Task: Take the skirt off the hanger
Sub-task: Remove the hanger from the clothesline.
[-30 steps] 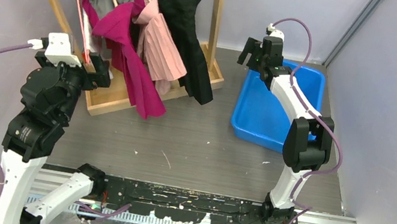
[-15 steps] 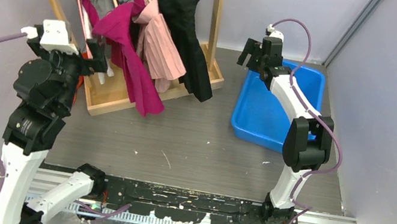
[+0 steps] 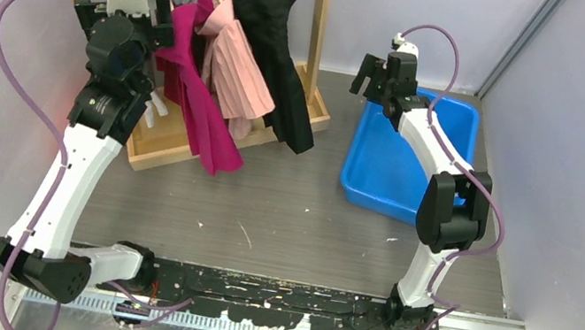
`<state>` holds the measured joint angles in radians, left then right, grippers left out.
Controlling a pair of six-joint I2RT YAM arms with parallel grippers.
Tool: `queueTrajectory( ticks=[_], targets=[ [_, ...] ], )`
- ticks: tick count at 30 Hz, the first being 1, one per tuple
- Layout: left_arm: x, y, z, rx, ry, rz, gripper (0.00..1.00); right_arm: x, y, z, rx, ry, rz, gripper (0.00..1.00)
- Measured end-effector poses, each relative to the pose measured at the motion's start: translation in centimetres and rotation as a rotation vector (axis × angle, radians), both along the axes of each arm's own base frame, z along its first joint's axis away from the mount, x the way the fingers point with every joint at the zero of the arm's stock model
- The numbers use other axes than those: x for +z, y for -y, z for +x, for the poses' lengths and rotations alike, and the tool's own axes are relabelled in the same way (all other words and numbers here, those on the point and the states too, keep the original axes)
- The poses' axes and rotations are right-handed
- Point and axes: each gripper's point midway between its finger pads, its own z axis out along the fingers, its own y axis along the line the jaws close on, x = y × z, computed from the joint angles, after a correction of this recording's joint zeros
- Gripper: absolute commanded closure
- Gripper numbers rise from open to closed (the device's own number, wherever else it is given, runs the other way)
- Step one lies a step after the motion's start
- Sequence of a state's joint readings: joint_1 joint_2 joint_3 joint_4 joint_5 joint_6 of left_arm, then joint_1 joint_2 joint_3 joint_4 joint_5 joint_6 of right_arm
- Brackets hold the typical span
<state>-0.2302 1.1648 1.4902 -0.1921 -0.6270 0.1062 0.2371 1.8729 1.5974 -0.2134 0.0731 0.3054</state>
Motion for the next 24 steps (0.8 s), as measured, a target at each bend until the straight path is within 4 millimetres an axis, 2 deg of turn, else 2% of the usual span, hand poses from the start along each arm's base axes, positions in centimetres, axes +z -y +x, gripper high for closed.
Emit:
queueTrajectory(
  ticks=[3,10,14,19,24],
  targets=[
    [0.1,-0.6,0.8,0.042,0.016,-0.001,0.02,0.3,0.0,0.2,0.004,0.005,-0.004,0.11],
    [2.1,-2.7,1.1,0.126,0.125,-0.022,0.03,1.1,-0.1,0.6,0.017,0.020,-0.020,0.11],
    [2.5,-4.5,1.5,0.172,0.158,-0.025,0.02,1.2,0.1,0.5,0.019,0.015,-0.035,0.11],
    [1.2,-6.3,3.6,0.209,0.145,-0.026,0.02,0.7,0.2,0.3,0.016,-0.008,-0.042,0.11],
    [-0.7,-5.9,6.5,0.173,0.106,-0.009,0.02,0.7,0.1,0.5,0.016,-0.011,-0.043,0.11]
  ],
)
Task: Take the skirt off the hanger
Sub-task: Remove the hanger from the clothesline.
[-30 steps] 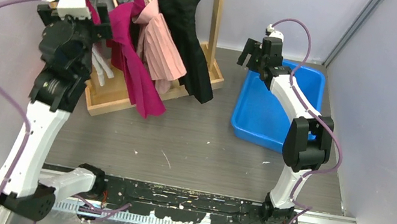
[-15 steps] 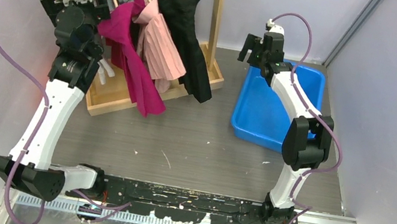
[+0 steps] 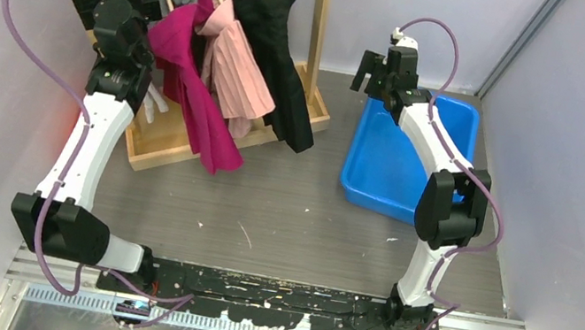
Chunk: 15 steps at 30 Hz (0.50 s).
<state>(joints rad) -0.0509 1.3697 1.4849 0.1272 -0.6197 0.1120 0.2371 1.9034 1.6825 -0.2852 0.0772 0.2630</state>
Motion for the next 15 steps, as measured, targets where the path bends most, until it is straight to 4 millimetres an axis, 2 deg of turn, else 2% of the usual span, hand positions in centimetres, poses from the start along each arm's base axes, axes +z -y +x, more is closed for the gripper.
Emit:
queueTrajectory(
  ticks=[5,12,14,15],
  targets=[
    [-0.4,0.5,1.4,-0.030,-0.003,0.009,0.03,0.3,0.0,0.1,0.000,0.004,0.000,0.11],
    [1.8,0.7,2.0,-0.043,0.047,0.028,0.04,0.0,0.1,0.5,0.003,-0.001,-0.020,0.11],
    [2.5,0.7,1.9,-0.045,0.064,0.039,0.06,-0.2,0.1,0.6,0.003,-0.005,-0.025,0.11],
    [2.9,0.7,1.8,-0.043,0.072,0.048,0.10,-0.5,0.1,0.6,0.003,-0.010,-0.026,0.11]
  ],
)
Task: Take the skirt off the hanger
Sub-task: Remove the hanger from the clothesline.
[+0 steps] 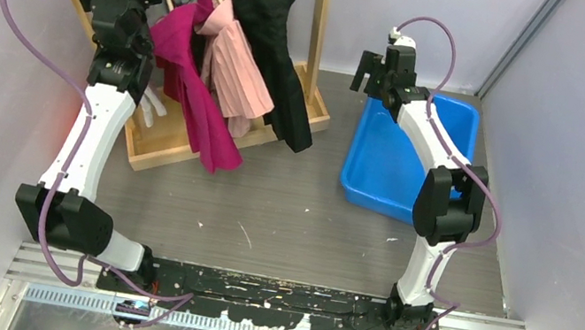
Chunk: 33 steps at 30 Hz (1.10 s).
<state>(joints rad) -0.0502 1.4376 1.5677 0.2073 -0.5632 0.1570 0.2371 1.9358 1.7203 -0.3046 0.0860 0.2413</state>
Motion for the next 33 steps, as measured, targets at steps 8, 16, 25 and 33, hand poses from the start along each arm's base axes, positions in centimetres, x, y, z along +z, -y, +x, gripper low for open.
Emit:
queueTrajectory(
  ticks=[8,16,25,33],
  targets=[
    [0.3,-0.4,0.0,0.022,0.018,0.032,0.28,-0.7,0.1,0.0,0.000,-0.019,-0.008,0.11],
    [-3.5,-2.5,0.5,0.067,-0.037,0.012,0.23,-0.7,0.1,0.0,0.002,-0.018,-0.013,0.11],
    [-5.5,-2.8,1.7,0.040,-0.059,-0.012,0.54,-0.7,0.1,0.0,0.004,-0.017,-0.015,0.11],
    [-5.2,-2.0,2.2,-0.013,-0.043,-0.013,1.00,-0.7,0.1,0.0,0.004,-0.017,-0.015,0.11]
  ],
)
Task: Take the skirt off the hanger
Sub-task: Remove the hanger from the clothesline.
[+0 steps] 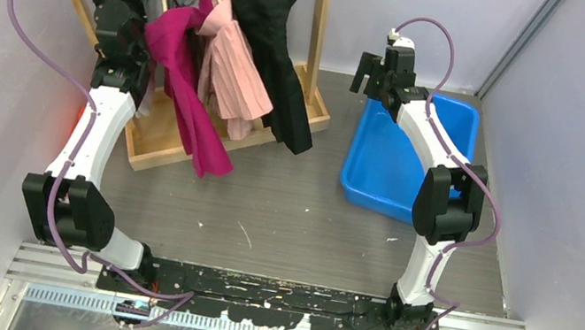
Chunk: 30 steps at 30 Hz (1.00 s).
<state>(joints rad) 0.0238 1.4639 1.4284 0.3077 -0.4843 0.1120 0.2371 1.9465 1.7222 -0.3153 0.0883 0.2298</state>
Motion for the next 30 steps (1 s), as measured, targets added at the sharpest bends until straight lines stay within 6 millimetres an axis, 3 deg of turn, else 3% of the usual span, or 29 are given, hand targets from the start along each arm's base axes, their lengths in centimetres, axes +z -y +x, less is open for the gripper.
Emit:
queueTrajectory(
  ticks=[10,15,20,23,26,30],
  targets=[
    [0.5,0.8,-0.7,-0.049,-0.021,0.013,1.00,0.0,-0.1,0.1,-0.002,0.003,0.006,0.11],
    [3.7,1.0,-3.8,-0.055,0.027,0.022,1.00,-0.2,-0.2,0.2,0.000,0.003,0.012,0.11],
    [8.6,1.0,-8.4,-0.051,0.121,0.040,1.00,-0.8,-0.4,0.3,0.004,-0.006,0.019,0.11],
    [10.7,1.1,-11.1,-0.049,0.163,0.050,1.00,-1.3,-0.6,0.4,0.009,-0.016,0.026,0.12],
    [11.5,1.2,-13.0,-0.052,0.179,0.057,1.00,-1.9,-0.8,0.5,0.013,-0.027,0.031,0.13],
    [10.5,1.4,-14.2,-0.063,0.161,0.065,1.00,-2.2,-0.9,0.4,0.018,-0.034,0.036,0.14]
  ],
)
